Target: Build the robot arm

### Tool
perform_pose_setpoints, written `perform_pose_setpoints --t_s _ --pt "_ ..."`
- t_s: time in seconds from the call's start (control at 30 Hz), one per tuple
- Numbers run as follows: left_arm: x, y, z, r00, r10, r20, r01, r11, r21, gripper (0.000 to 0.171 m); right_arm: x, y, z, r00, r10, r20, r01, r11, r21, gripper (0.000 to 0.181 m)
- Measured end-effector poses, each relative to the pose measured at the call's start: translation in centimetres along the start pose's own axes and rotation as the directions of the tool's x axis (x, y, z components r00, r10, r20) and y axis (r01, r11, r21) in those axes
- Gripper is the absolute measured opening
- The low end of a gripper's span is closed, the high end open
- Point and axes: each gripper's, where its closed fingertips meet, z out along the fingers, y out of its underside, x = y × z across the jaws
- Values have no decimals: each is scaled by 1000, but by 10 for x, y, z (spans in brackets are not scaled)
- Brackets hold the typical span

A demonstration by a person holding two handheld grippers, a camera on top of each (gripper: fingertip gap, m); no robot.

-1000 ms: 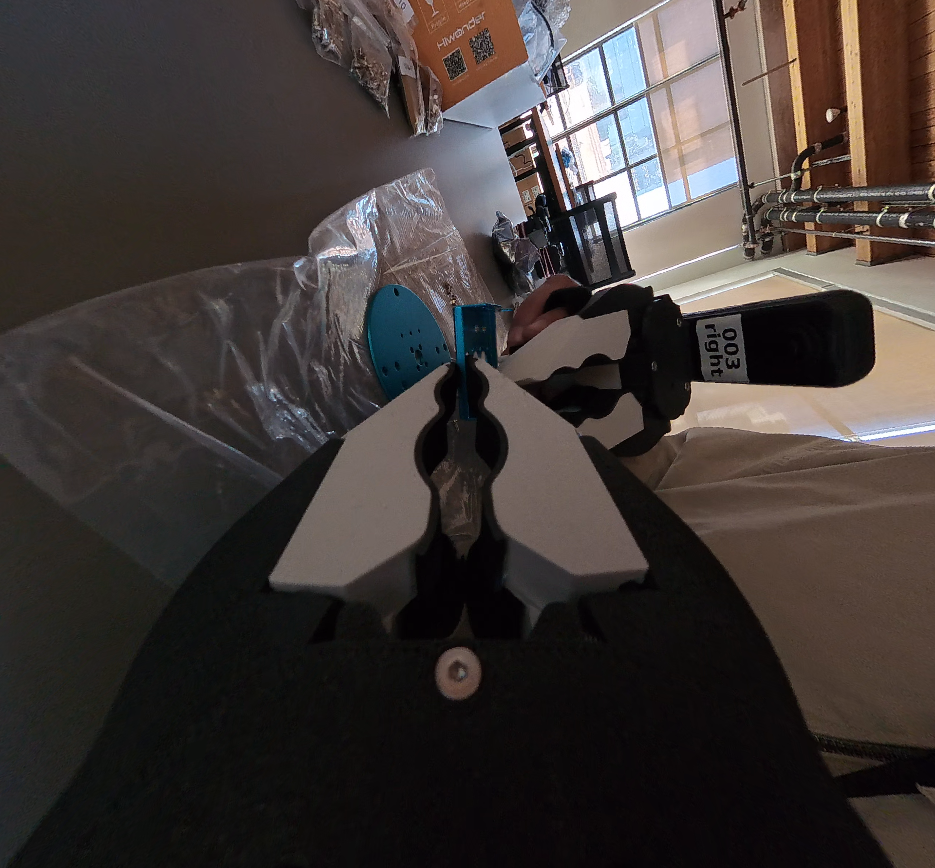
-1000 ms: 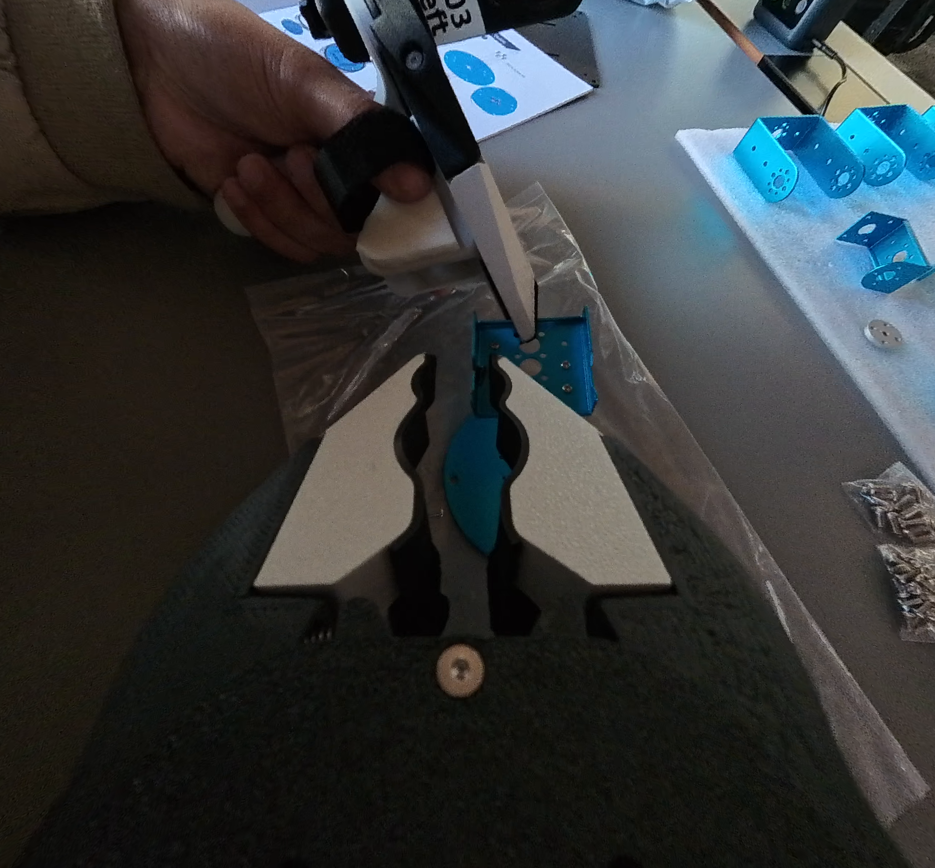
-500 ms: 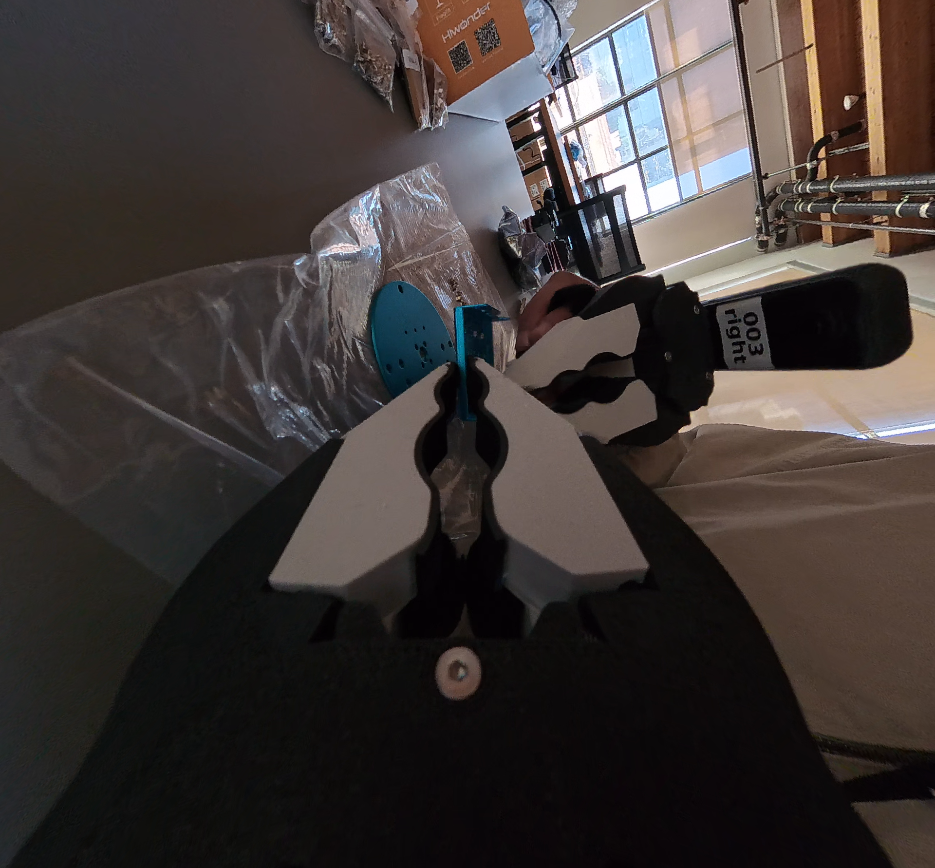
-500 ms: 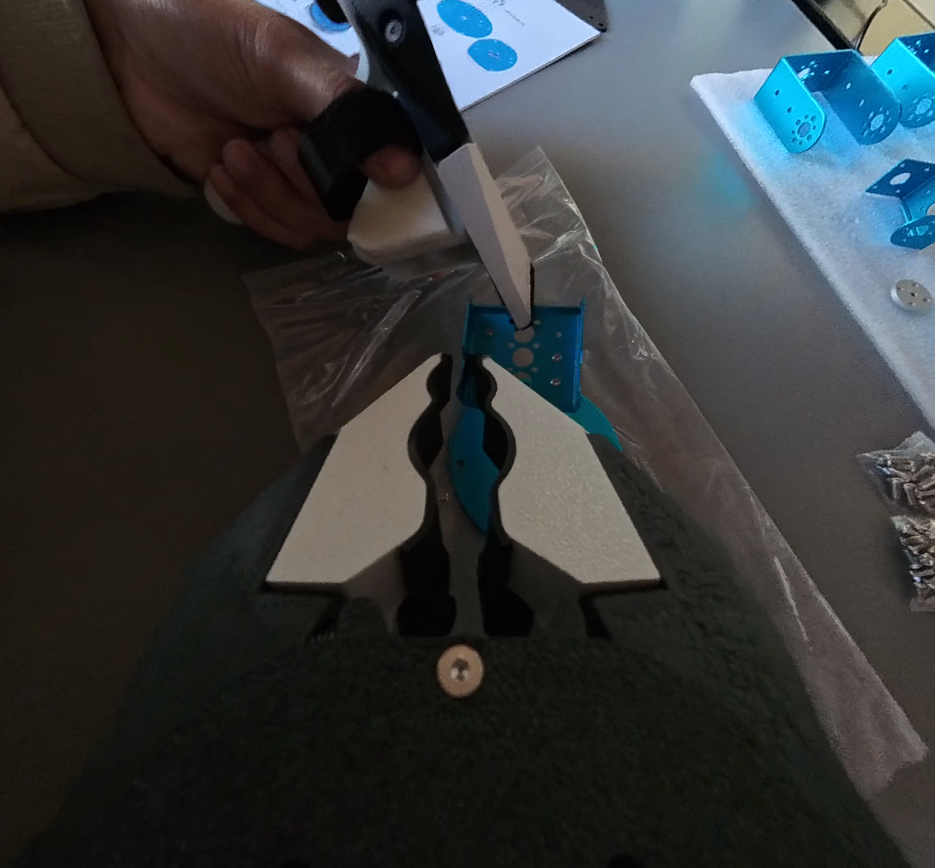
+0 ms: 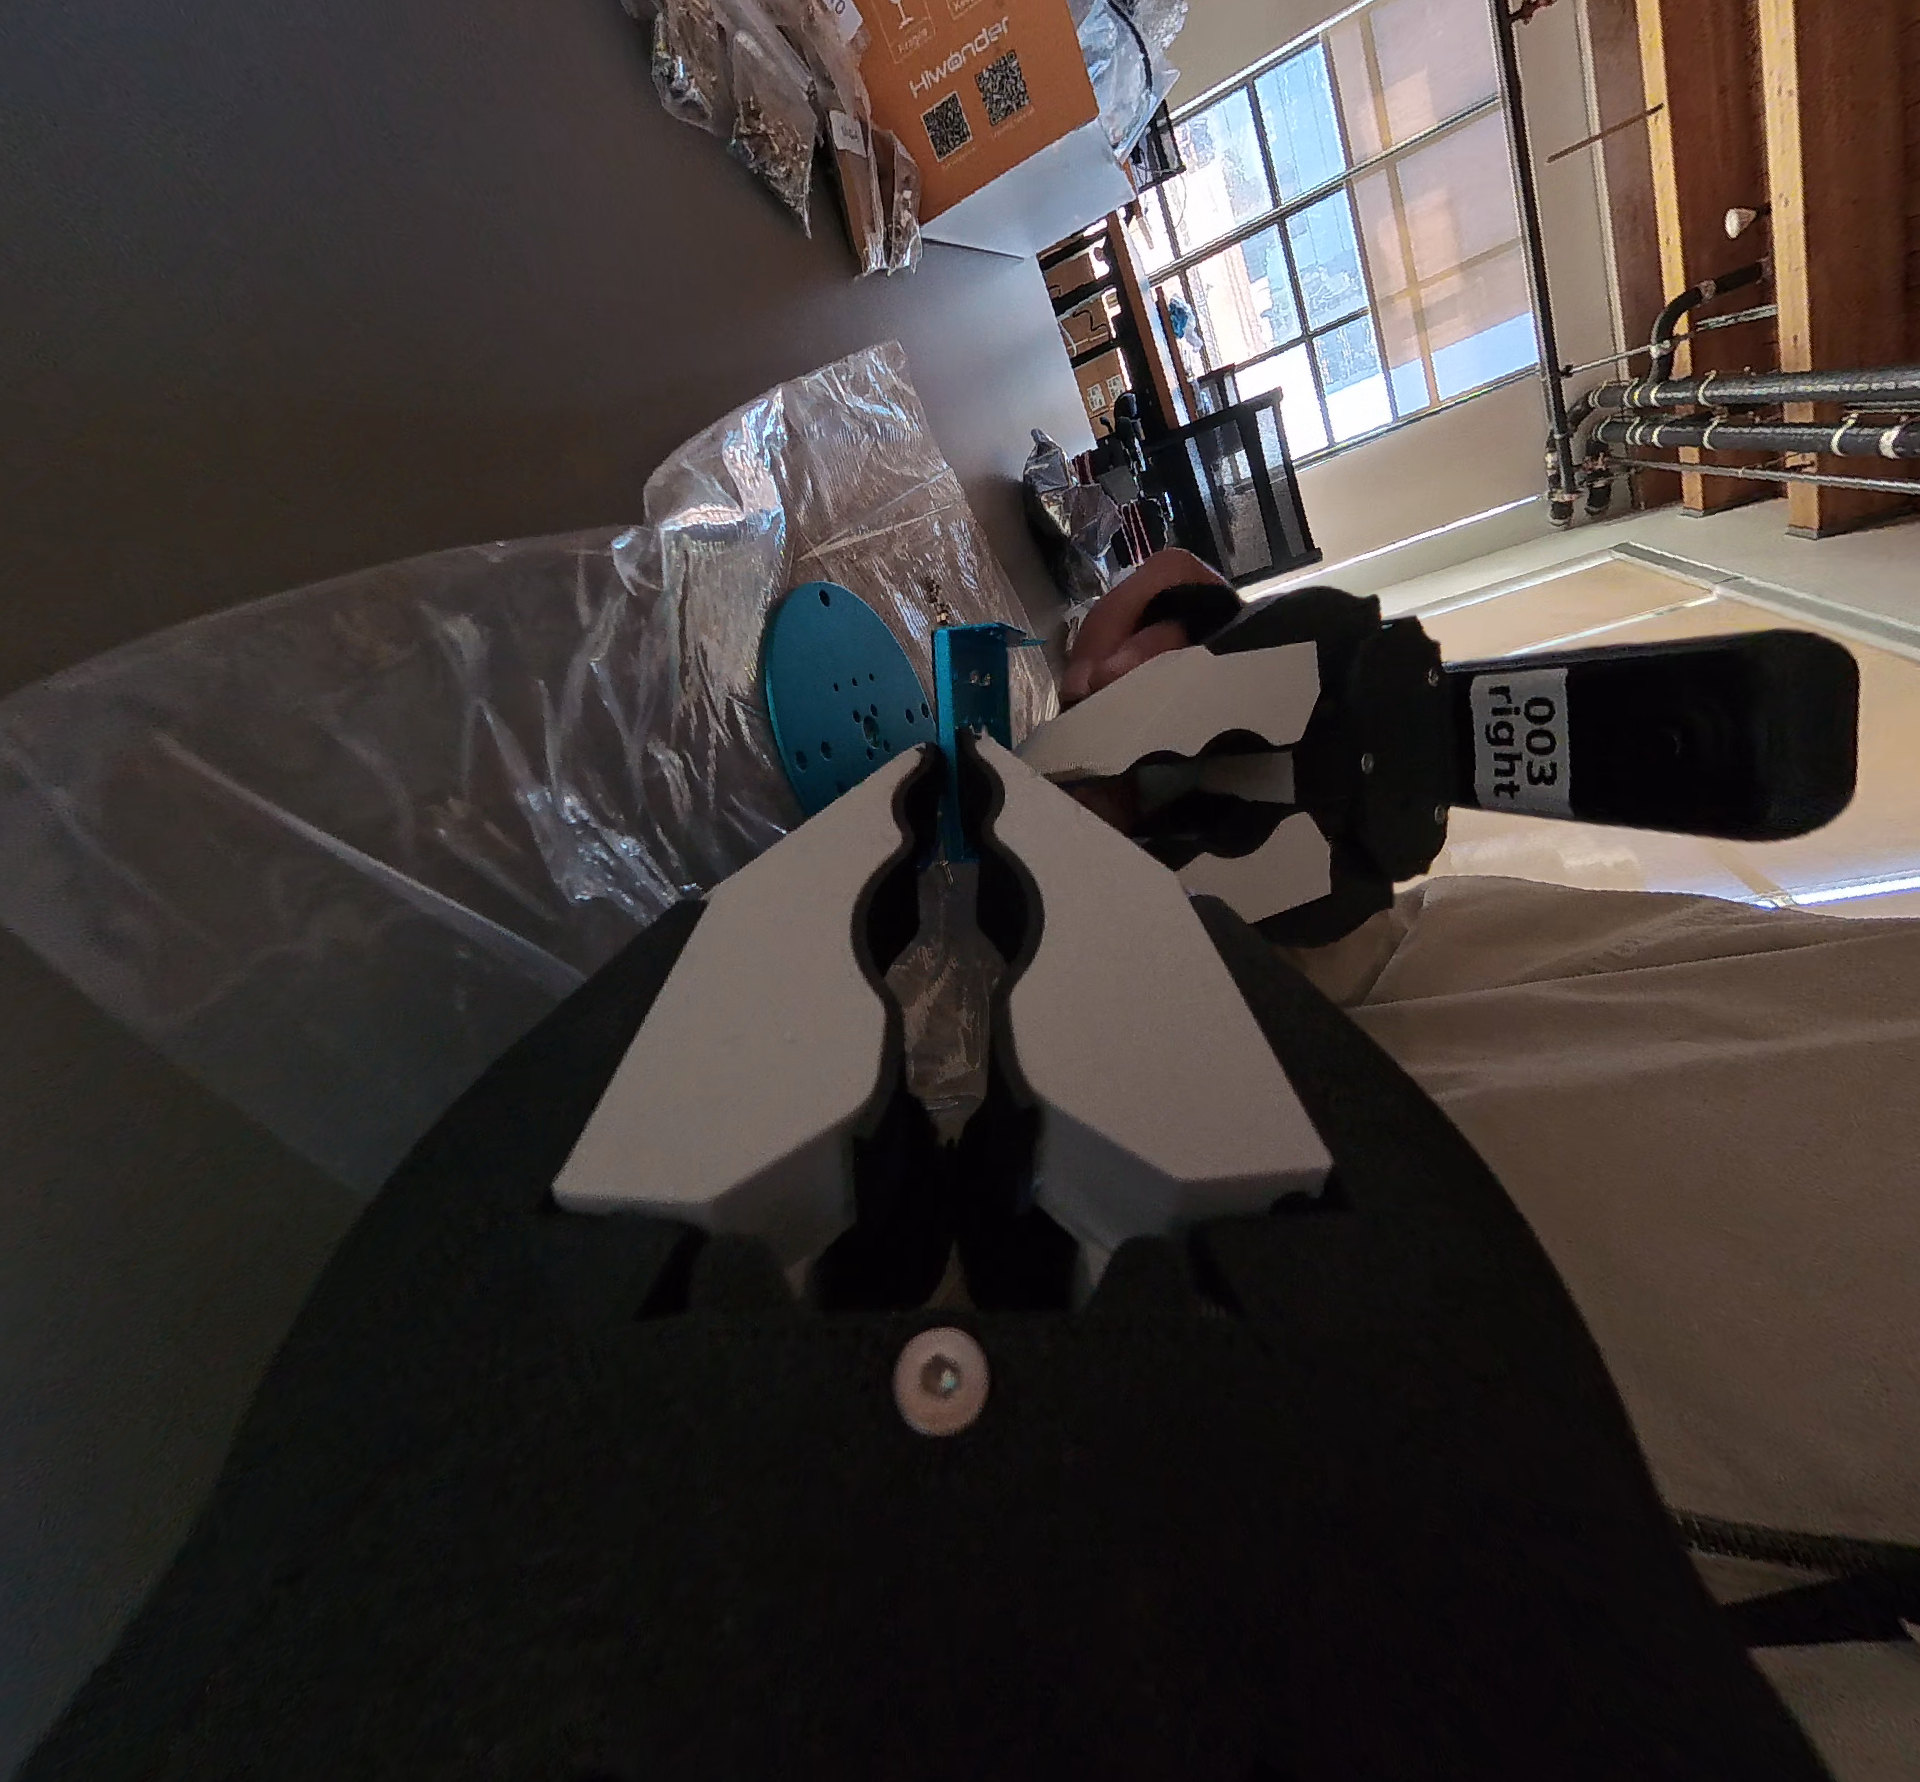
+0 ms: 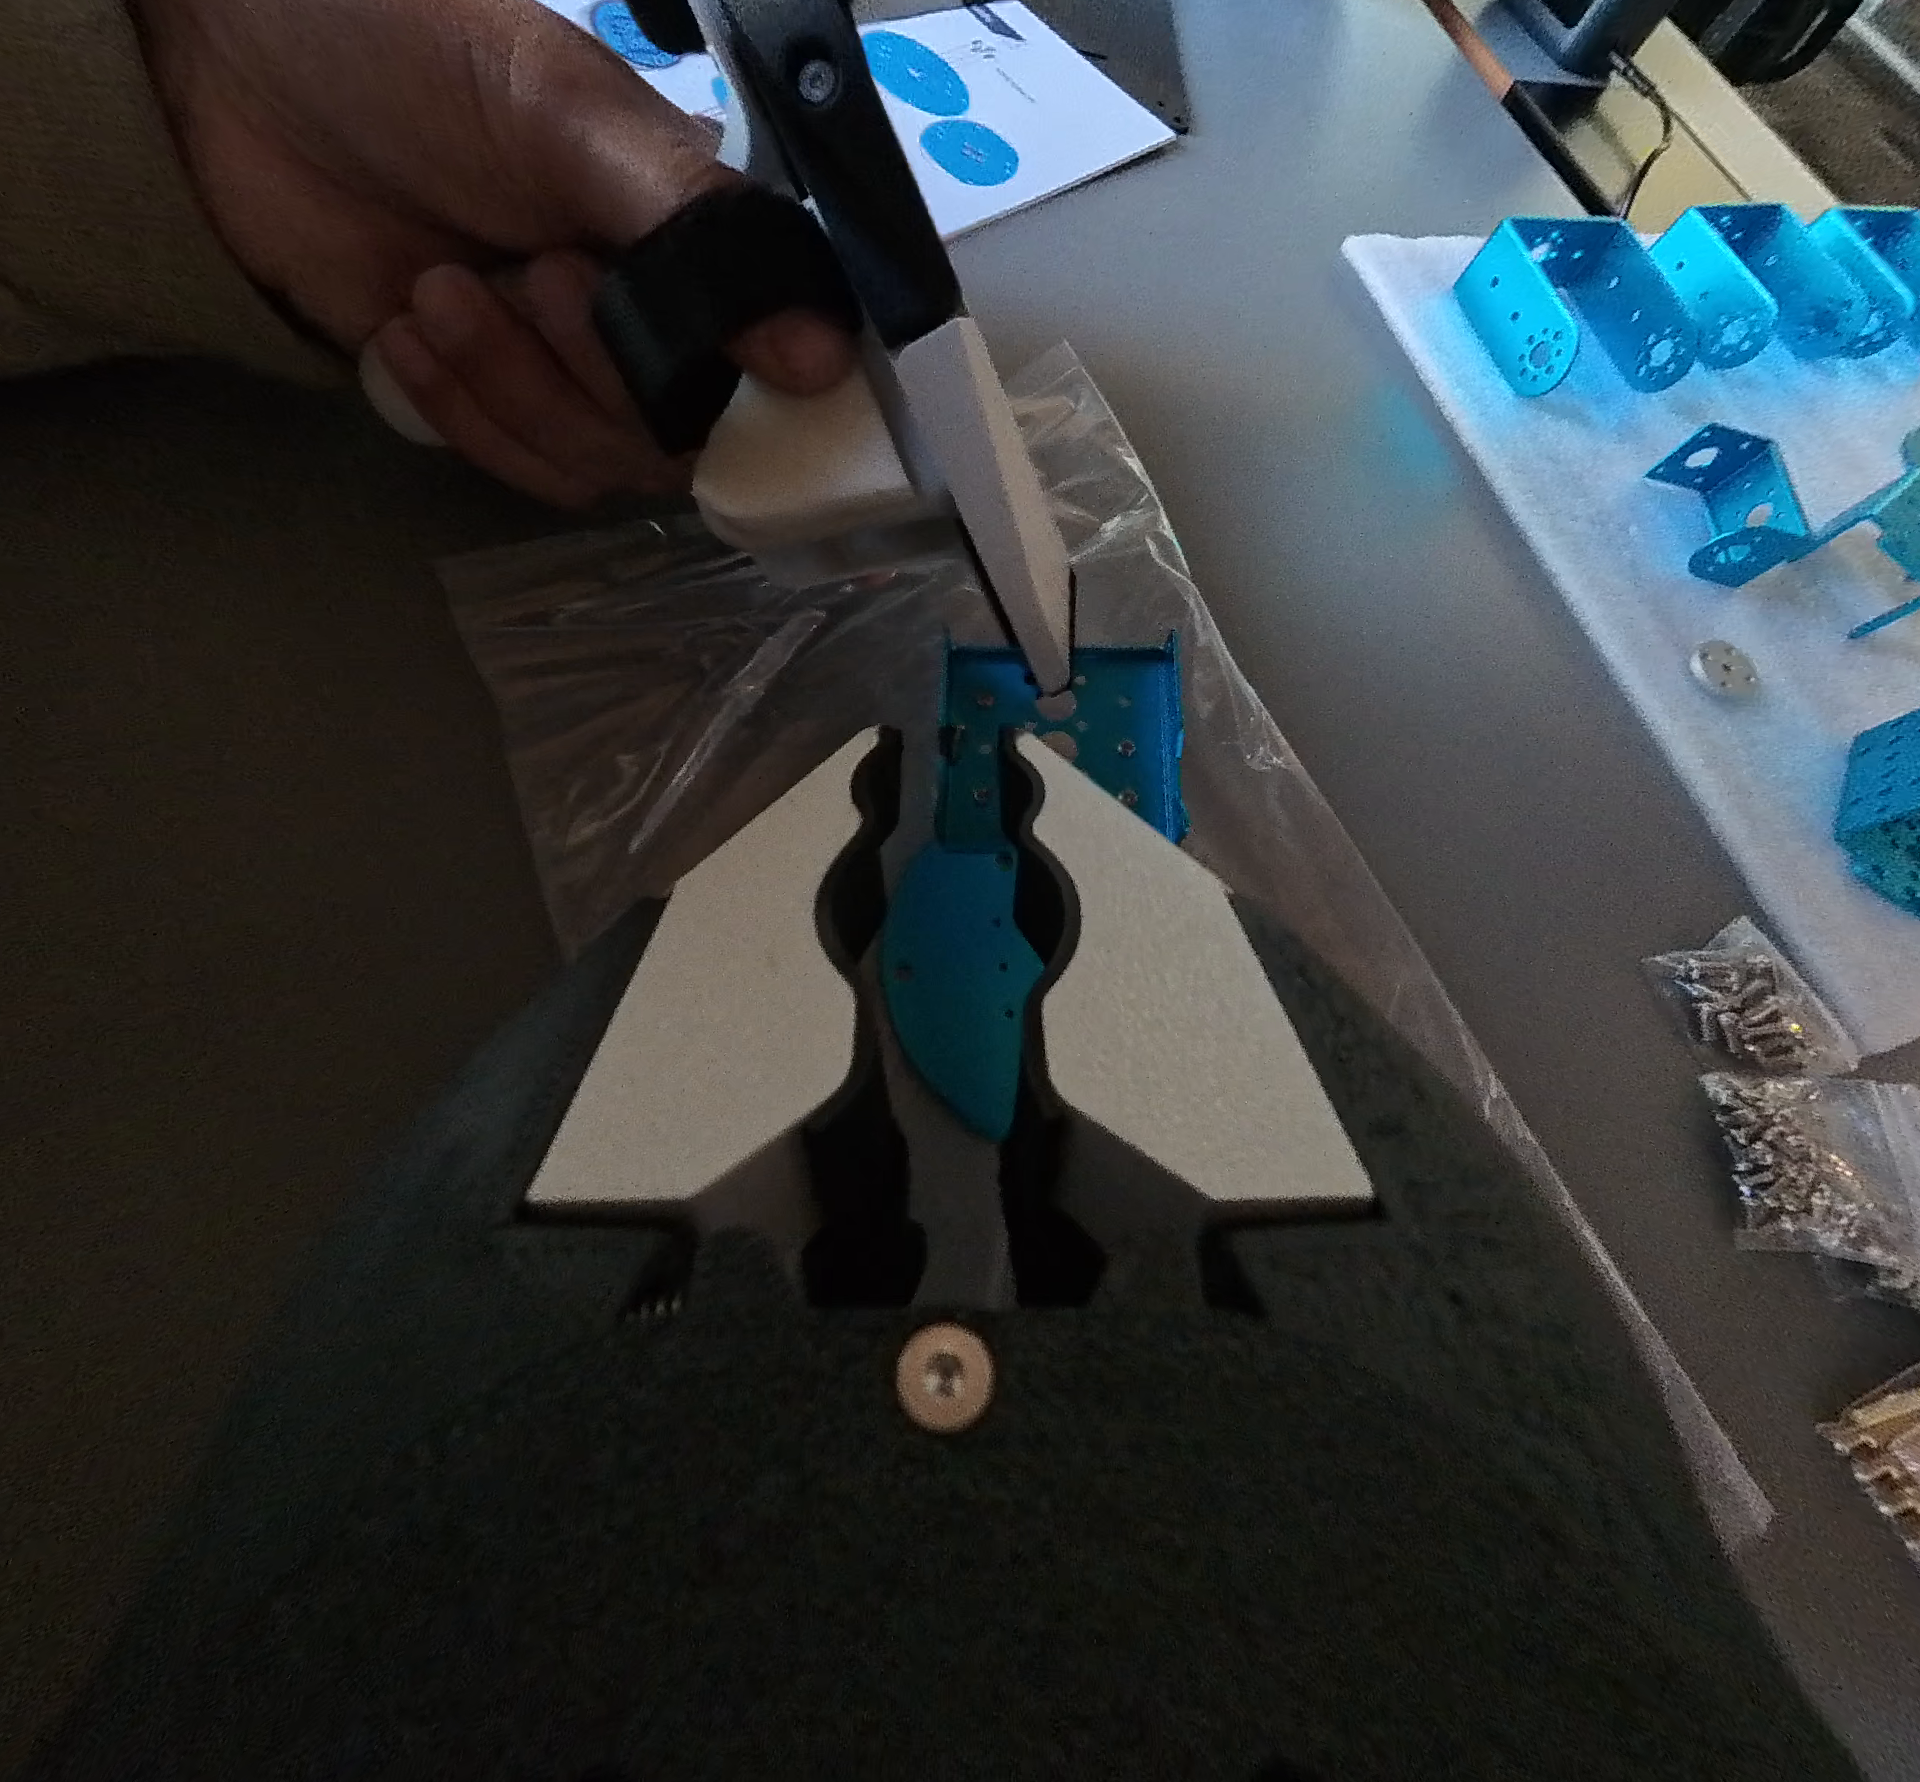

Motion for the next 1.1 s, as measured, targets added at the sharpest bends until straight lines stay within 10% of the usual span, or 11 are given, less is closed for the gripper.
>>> perform_pose_setpoints --t_s 0.43,1.1 --pt "0 1 0 1000 14 4 -14 1000 -8 1 -4 -8 -6 966 219 137 -230 971 71 11" --pt "1 2 1 1000 13 2 -13 1000 -15 1 -9 7 -10 995 -18 103 22 999 -41 15"
